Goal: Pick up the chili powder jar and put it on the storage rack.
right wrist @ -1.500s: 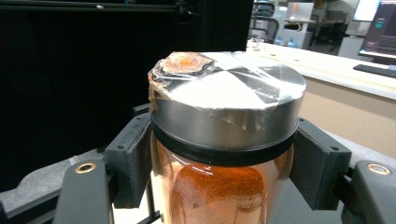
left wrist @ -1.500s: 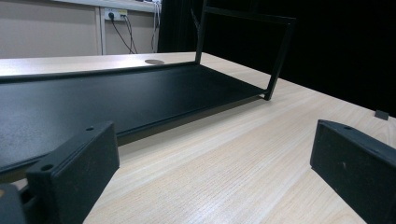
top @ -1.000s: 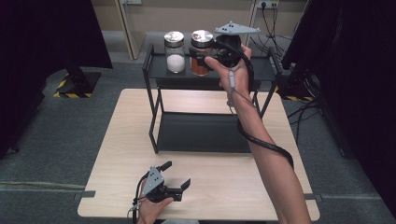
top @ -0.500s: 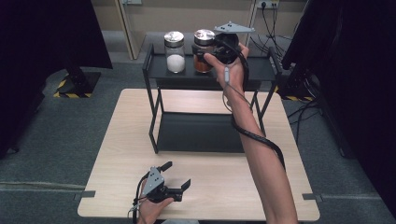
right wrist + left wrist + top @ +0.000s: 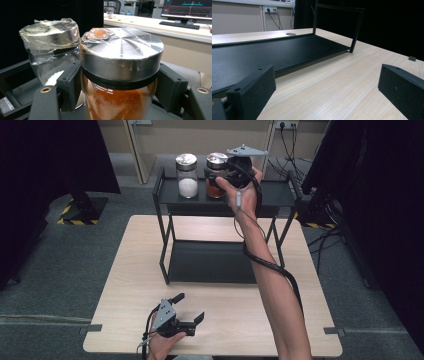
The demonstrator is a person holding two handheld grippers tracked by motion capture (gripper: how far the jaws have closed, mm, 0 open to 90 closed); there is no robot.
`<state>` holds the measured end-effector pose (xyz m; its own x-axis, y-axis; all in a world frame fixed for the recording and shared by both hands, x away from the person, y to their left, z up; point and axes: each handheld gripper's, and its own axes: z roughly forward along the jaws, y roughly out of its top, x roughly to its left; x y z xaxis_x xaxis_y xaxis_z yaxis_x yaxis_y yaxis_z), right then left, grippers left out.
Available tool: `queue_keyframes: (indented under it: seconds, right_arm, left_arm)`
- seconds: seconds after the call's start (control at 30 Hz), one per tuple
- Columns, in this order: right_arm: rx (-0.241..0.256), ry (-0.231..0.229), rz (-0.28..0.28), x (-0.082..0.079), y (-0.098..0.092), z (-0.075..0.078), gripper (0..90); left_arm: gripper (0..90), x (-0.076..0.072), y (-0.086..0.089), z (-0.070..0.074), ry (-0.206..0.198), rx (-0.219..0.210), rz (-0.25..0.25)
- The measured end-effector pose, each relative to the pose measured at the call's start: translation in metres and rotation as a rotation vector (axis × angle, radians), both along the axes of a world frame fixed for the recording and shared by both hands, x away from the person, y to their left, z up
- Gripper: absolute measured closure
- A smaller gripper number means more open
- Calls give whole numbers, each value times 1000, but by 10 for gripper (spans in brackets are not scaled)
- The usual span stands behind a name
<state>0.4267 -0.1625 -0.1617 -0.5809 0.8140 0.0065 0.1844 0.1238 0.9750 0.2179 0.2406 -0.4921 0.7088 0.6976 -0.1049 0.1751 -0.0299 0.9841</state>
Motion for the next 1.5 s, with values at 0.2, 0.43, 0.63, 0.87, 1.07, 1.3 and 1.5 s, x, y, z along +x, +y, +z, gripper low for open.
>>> queue_keyframes:
  seconds: [0.2, 0.43, 0.63, 0.87, 1.07, 1.3, 1.5]
  right_arm:
    - [-11, -9, -5, 0, 2, -2, 308]
    - [-2, 5, -16, -1, 4, -4, 122]
    - [40, -9, -28, -7, 3, -9, 8]
    - [66, -12, -21, -15, -1, -8, 6]
    - [92, -16, 12, -22, -10, -12, 5]
    - [108, -33, 26, -36, -18, -17, 5]
    - [132, -53, 64, -49, -29, -25, 5]
  left_arm:
    - [6, 0, 0, 0, -2, 3, -2]
    - [6, 0, -1, 0, -3, 4, -2]
    - [6, 0, 0, 0, -1, 3, 0]
    - [6, 0, -1, 0, -2, 5, -2]
    - [6, 0, 0, 0, 0, 4, -3]
    - [6, 0, 0, 0, 0, 3, -3]
    - [6, 0, -1, 0, -3, 3, -3]
